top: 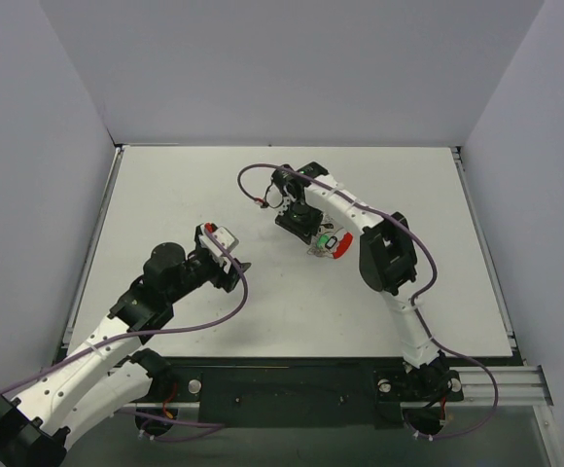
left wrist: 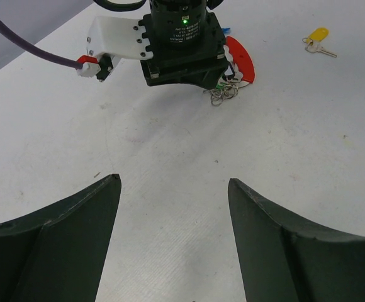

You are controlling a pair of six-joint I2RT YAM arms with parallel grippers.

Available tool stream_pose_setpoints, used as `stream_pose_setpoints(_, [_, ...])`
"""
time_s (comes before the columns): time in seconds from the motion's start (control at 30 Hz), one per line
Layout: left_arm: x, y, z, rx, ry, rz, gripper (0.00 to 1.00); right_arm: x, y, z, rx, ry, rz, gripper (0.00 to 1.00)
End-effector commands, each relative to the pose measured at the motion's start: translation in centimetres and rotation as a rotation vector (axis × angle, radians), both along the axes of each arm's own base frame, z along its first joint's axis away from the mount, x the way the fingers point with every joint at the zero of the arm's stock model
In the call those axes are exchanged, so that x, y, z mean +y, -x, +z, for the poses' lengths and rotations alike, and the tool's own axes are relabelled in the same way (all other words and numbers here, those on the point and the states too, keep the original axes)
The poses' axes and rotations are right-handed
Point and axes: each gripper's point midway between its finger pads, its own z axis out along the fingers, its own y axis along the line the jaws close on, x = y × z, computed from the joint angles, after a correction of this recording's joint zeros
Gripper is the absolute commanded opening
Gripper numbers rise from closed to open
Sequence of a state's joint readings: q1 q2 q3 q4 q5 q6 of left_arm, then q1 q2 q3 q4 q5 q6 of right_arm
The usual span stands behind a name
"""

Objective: Put the keys on the keyring

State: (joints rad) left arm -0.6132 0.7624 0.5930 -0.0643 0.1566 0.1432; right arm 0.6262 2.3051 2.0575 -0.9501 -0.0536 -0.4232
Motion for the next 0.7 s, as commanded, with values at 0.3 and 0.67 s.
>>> stream_pose_setpoints(0.3, [-0.2,0.0,1.4,-0.049,0.021,-0.02,0.79,0.1,-0.1,-0.6,-0.029,0.109,0.038,0.29])
stream_pose_setpoints(0.67, [-0.2,0.0,1.4,-0.049,0.021,-0.02,0.79,-0.3,-0.1,-2.2,-0.015,0.158,0.038,0.28])
